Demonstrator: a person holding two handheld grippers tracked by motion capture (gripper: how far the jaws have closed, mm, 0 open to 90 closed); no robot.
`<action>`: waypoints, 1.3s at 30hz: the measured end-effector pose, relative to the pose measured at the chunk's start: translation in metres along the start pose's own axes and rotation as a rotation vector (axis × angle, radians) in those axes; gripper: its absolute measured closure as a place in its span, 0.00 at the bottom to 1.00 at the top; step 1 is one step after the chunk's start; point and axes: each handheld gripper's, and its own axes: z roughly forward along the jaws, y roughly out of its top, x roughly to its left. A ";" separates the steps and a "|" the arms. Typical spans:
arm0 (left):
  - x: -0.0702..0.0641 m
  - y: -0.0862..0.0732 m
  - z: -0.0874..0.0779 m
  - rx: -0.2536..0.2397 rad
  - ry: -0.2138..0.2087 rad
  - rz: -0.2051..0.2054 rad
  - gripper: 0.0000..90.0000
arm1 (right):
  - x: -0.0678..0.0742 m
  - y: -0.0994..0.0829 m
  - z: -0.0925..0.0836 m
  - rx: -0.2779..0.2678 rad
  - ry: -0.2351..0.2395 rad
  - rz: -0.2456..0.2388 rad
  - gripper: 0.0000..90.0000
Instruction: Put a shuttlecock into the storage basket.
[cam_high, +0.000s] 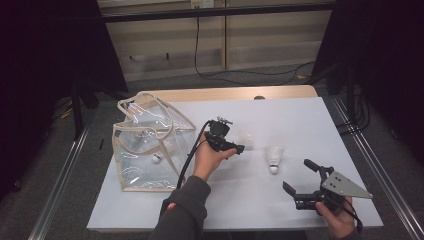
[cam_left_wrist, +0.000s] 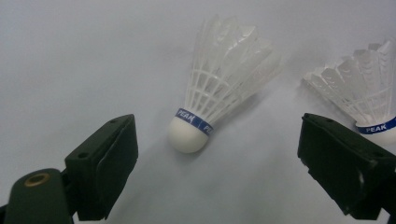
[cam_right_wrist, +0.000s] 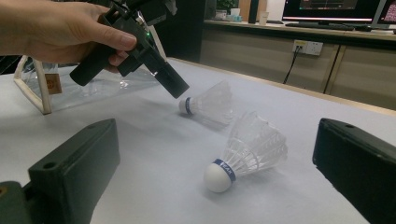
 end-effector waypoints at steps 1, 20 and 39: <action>0.000 0.000 0.001 -0.001 -0.002 0.000 0.14 | 0.000 0.000 0.000 0.001 0.000 0.001 0.00; 0.001 -0.002 0.010 -0.006 0.012 0.019 0.16 | 0.000 0.000 -0.002 0.002 -0.004 0.000 0.00; 0.004 -0.003 0.018 -0.004 0.016 0.044 0.26 | -0.001 0.000 -0.002 0.002 -0.009 0.003 0.00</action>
